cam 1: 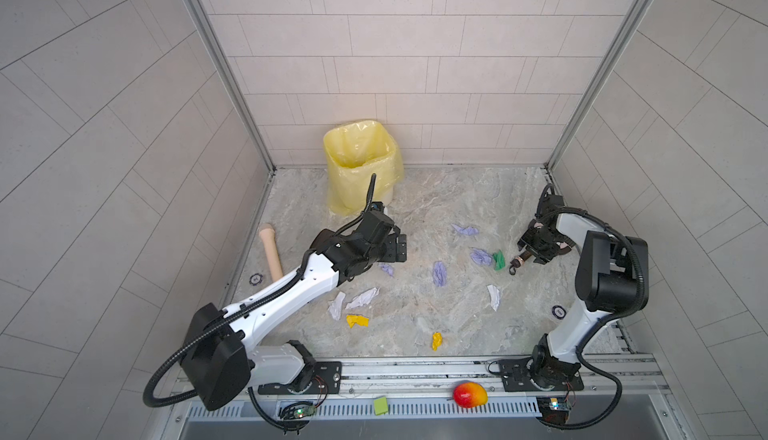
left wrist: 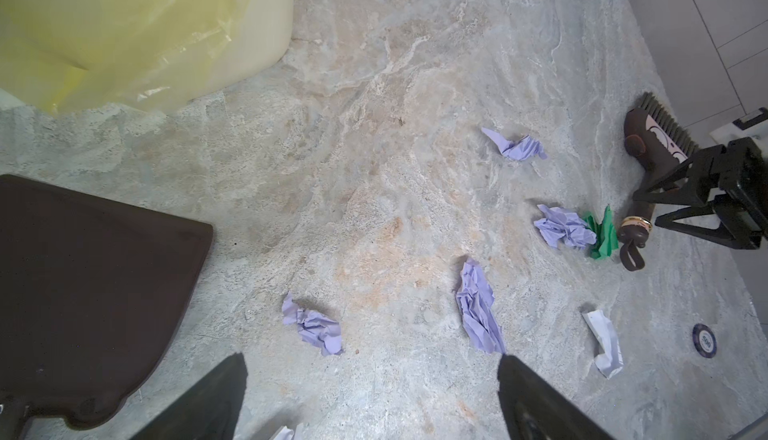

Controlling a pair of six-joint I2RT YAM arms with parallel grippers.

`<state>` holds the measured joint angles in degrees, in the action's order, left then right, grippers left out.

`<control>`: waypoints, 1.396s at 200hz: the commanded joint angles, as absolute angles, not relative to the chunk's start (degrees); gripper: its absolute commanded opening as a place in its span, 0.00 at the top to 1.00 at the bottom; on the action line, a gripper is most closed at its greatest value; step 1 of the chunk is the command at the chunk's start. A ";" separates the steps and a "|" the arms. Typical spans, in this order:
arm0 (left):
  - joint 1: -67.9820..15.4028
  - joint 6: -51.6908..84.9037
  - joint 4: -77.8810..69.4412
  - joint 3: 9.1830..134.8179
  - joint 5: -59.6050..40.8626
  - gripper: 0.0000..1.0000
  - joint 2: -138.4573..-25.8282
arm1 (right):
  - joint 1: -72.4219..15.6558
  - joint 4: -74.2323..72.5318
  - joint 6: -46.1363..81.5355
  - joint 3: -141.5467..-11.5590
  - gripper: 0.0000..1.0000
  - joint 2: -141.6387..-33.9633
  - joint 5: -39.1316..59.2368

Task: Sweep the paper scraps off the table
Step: 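Grasp the brush handle with the right gripper and lift it, then carry the brush toward the left gripper while left reaches its head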

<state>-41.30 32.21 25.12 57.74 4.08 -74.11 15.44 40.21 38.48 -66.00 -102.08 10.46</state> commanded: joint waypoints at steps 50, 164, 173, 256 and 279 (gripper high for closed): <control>-41.60 33.10 25.39 59.79 5.36 0.00 -74.35 | 15.73 36.71 40.69 -63.82 0.64 -105.60 9.33; -41.31 33.92 23.91 59.85 6.64 0.00 -75.98 | 15.15 41.22 33.58 -66.74 1.00 -96.93 2.65; -41.19 34.02 23.37 60.05 6.22 0.00 -76.34 | 14.82 41.56 32.60 -66.73 1.00 -95.41 2.52; -40.06 34.63 15.12 64.05 0.61 0.00 -81.37 | 5.29 42.65 25.88 -66.54 1.00 -81.75 0.09; -39.18 35.46 11.95 64.70 -3.46 0.00 -82.26 | 0.22 41.88 23.17 -66.66 1.00 -77.84 0.78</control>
